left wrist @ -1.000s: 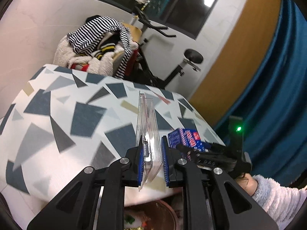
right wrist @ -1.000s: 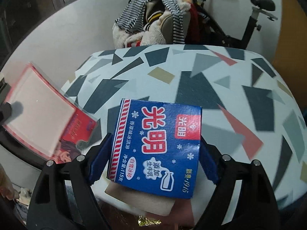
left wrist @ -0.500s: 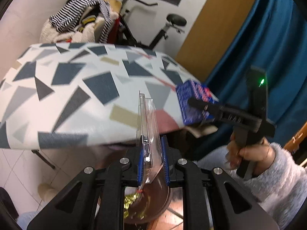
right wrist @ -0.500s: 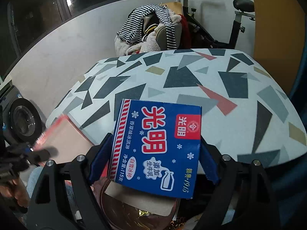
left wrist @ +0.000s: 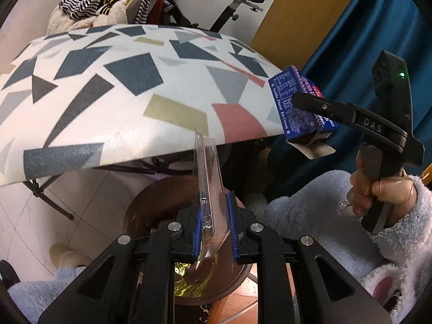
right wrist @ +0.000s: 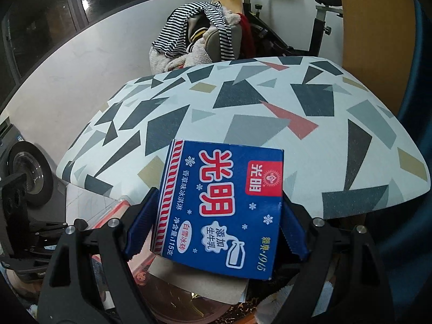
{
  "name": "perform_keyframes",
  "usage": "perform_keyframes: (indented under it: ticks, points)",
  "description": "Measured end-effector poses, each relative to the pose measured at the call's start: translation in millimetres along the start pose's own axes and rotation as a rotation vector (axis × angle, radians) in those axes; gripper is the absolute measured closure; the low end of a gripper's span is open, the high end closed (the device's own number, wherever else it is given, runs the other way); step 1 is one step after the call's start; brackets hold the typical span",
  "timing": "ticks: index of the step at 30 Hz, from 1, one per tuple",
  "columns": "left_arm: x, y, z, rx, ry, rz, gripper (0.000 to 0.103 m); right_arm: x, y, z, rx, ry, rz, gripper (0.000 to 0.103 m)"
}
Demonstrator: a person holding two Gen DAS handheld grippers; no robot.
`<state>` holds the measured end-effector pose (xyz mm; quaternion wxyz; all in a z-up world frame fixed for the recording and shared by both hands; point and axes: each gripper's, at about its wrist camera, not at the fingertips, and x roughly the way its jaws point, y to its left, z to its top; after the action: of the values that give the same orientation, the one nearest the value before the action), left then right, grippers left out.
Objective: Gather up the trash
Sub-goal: 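Carry the card case and candy box over the brown bin with both grippers, then open both grippers to drop the card case and candy box into the bin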
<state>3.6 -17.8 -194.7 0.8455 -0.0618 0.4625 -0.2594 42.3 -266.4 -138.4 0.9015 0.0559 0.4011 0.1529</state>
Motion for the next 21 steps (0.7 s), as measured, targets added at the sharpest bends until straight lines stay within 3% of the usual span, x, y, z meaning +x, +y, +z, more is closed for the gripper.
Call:
perform_keyframes:
  ticks: [1,3,9,18,21]
  points:
    - [1,2,0,-0.008,-0.002,-0.004,0.085,1,0,-1,-0.002,-0.001,-0.001,0.021]
    - [0,5,0,-0.021,-0.008,-0.016,0.063,4,1,-6,-0.003,0.0,-0.001,0.021]
    - [-19,2,8,0.015,-0.078,0.047,0.04,13,10,-21,-0.032,0.001,0.001,0.021]
    - [-55,2,10,0.0,-0.199,0.183,0.011,34,36,-53,-0.104,0.056,0.035,0.021]
    - [-61,2,7,-0.012,-0.221,0.22,0.009,41,45,-65,-0.146,0.075,0.049,0.021]
